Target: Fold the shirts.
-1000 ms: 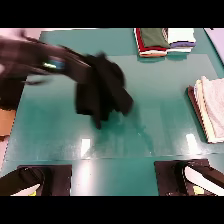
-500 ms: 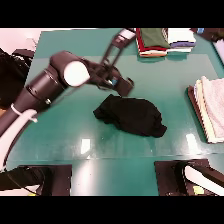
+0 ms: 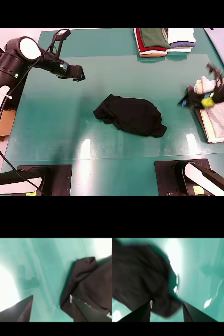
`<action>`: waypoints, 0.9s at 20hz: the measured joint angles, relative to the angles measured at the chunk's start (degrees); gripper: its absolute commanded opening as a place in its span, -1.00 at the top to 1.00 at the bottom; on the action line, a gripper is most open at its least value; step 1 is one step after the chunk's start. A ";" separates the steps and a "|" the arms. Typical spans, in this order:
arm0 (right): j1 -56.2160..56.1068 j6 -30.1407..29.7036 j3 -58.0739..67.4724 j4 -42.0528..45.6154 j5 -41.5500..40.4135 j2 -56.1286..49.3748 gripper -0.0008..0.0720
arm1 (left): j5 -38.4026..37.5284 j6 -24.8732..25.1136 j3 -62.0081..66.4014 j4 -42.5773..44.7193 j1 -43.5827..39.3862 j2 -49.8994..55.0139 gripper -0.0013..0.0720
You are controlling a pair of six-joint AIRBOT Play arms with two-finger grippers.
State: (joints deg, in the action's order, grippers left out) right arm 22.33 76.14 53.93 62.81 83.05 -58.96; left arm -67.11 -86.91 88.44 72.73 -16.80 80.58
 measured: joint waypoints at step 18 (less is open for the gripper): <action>-11.26 1.11 -14.91 1.53 -12.68 -4.85 0.92 | 3.02 1.77 -10.10 -8.76 2.12 3.74 -0.56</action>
State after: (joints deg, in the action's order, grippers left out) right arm 11.07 77.25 39.03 64.34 70.37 -63.81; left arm -64.10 -85.14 78.35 63.96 -14.68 84.31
